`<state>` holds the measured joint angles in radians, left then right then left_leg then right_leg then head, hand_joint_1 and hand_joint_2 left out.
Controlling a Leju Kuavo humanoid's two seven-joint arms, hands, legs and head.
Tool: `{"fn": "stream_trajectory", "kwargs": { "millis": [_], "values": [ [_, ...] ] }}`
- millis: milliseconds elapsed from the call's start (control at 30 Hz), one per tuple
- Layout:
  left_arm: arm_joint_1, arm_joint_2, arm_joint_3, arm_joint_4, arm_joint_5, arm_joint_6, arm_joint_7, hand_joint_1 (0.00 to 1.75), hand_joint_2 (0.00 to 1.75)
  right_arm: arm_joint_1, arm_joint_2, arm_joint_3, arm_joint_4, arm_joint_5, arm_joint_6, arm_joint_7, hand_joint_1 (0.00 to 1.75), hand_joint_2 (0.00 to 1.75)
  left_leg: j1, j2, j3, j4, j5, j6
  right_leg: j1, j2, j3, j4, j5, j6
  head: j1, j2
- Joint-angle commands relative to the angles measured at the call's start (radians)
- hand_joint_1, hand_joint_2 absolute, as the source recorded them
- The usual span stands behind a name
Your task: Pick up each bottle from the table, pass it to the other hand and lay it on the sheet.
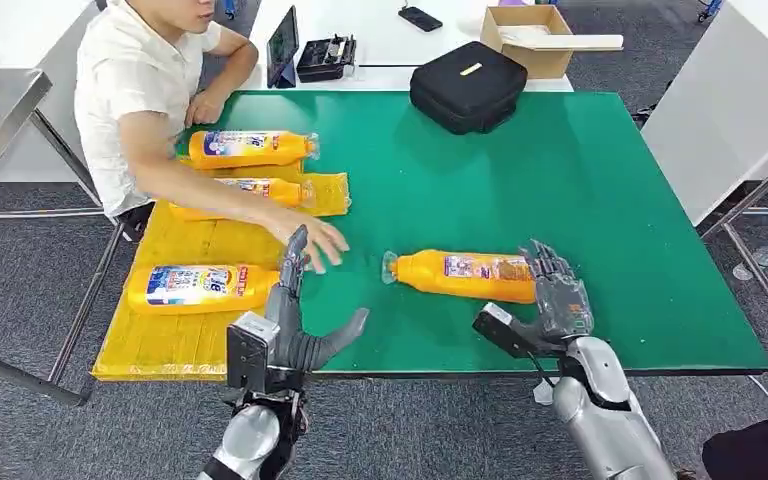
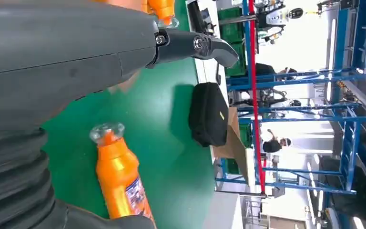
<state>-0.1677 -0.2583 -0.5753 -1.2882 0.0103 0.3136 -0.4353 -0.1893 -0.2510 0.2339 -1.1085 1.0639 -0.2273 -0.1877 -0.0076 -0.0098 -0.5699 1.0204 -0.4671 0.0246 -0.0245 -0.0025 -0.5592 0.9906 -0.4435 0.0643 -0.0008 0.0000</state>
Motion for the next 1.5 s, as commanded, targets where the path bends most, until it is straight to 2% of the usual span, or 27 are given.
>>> {"fn": "stream_trajectory", "kwargs": {
  "millis": [33, 133, 267, 300, 467, 700, 767, 1500],
  "values": [
    [-0.088, -0.026, -0.019, 0.154, -0.02, 0.028, 0.004, 0.0, 1.75, -0.228, 0.073, 0.107, 0.326, -0.015, 0.007, -0.025, 0.0, 1.75, 0.001, 0.005, 0.002, 0.0, 0.0, -0.001, 0.001, 0.005, 0.001, -0.001, 0.002, -0.002, 0.0, 0.0],
    [-0.104, -0.035, -0.019, 0.189, -0.049, 0.071, -0.004, 0.0, 1.75, -0.269, 0.11, 0.128, 0.381, -0.03, 0.007, -0.031, 0.0, 1.75, 0.002, 0.007, 0.002, -0.001, 0.0, -0.002, 0.003, 0.006, 0.001, -0.001, 0.002, -0.004, 0.0, 0.0],
    [-0.104, -0.035, -0.019, 0.189, -0.049, 0.071, -0.004, 0.0, 1.75, -0.269, 0.11, 0.128, 0.381, -0.03, 0.007, -0.031, 0.0, 1.75, 0.001, 0.002, 0.001, 0.0, 0.0, -0.001, 0.001, 0.001, 0.0, 0.0, 0.001, -0.002, 0.0, 0.0],
    [-0.107, -0.036, -0.018, 0.196, -0.049, 0.07, -0.006, 0.0, 1.75, -0.266, 0.107, 0.132, 0.38, -0.032, 0.0, -0.032, 0.0, 1.75, 0.003, 0.003, 0.003, 0.0, 0.0, -0.003, 0.003, 0.002, 0.002, -0.002, 0.001, -0.005, 0.0, 0.0],
    [-0.129, -0.049, -0.01, 0.234, -0.036, 0.064, -0.007, 0.0, 1.75, -0.28, 0.146, 0.16, 0.394, -0.034, -0.021, -0.037, 0.0, 1.75, 0.001, 0.002, 0.0, 0.0, 0.0, -0.001, 0.001, 0.002, 0.0, 0.0, 0.001, -0.001, 0.0, 0.0],
    [-0.128, -0.049, -0.01, 0.232, -0.035, 0.063, -0.008, 0.0, 1.75, -0.281, 0.143, 0.162, 0.397, -0.035, -0.022, -0.036, 0.0, 1.75, 0.003, 0.002, 0.001, 0.001, 0.001, -0.003, 0.003, 0.001, 0.001, 0.0, 0.001, -0.004, 0.0, 0.0],
    [-0.128, -0.049, -0.01, 0.232, -0.035, 0.063, -0.008, 0.0, 1.75, -0.281, 0.143, 0.162, 0.397, -0.035, -0.022, -0.036, 0.0, 1.75, 0.001, 0.001, 0.0, 0.0, 0.0, -0.001, 0.001, 0.001, 0.0, 0.0, 0.0, -0.002, 0.0, 0.0],
    [-0.135, -0.054, -0.004, 0.238, -0.032, 0.065, -0.007, 0.0, 1.75, -0.282, 0.15, 0.172, 0.407, -0.041, -0.009, -0.039, 0.0, 1.75, 0.001, 0.002, 0.001, 0.0, 0.0, -0.002, 0.001, 0.001, 0.0, 0.0, 0.0, -0.003, 0.0, 0.0]
  ]
}}
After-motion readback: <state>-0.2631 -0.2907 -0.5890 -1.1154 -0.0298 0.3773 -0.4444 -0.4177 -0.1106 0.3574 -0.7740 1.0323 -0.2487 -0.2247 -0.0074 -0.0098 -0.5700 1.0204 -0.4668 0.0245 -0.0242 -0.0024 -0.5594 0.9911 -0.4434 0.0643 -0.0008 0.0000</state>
